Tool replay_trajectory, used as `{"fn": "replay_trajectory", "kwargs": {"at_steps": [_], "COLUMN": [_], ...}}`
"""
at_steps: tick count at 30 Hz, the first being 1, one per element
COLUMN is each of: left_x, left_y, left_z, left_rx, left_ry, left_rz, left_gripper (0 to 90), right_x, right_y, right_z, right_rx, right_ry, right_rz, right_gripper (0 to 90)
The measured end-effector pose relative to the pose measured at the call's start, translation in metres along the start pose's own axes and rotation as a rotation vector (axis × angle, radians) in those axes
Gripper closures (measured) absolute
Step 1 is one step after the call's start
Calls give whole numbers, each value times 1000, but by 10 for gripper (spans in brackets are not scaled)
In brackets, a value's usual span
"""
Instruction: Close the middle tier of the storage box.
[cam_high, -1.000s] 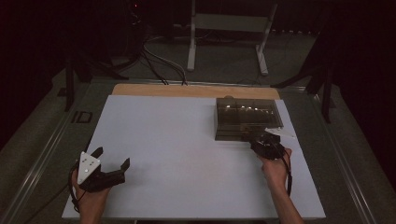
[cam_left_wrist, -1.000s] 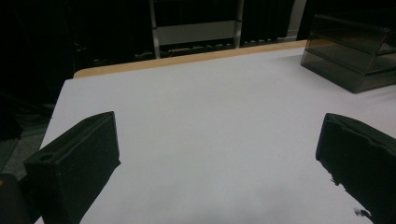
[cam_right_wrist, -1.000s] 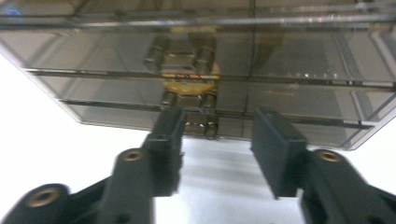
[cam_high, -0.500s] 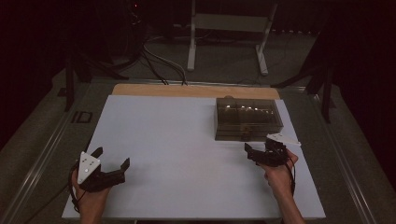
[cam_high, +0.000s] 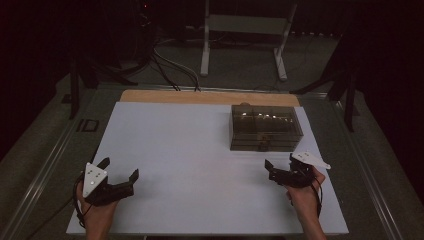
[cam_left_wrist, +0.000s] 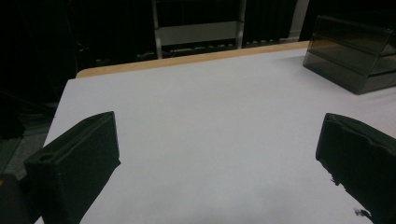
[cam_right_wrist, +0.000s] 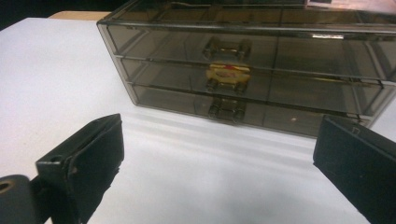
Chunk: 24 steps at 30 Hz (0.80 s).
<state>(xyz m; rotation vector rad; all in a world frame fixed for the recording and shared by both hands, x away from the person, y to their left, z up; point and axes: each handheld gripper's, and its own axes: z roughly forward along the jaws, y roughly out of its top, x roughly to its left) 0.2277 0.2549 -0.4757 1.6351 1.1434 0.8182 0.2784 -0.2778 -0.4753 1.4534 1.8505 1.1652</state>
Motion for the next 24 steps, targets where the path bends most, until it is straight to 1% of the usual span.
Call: {"fn": "replay_trajectory", "kwargs": {"at_steps": [6, 10, 11, 15, 19, 23, 24], "left_x": [1, 0, 1, 2, 2, 1, 1], "left_y": [0, 0, 0, 1, 1, 1, 0], "left_z": [-1, -1, -2, -2, -1, 0, 1], "left_rx": [-7, -12, -11, -15, -12, -3, -1], "left_ry": [0, -1, 0, 3, 2, 2, 5], "left_rz": [-4, -4, -5, -6, 1, 4, 0], "left_gripper": [9, 9, 9, 9, 10, 10, 9], "right_x": [-1, -3, -3, -3, -1, -1, -1], "right_y": [-9, -17, -20, -22, -24, -25, -24], "right_z": [-9, -11, -13, -18, -22, -24, -25], "right_rx": [-21, -24, -28, -45, -68, -70, -73], "right_ry": [9, 22, 29, 32, 33, 33, 32], "right_rz": [-1, -5, 2, 1, -3, -4, -1], "right_gripper": [20, 20, 20, 20, 20, 20, 20]}}
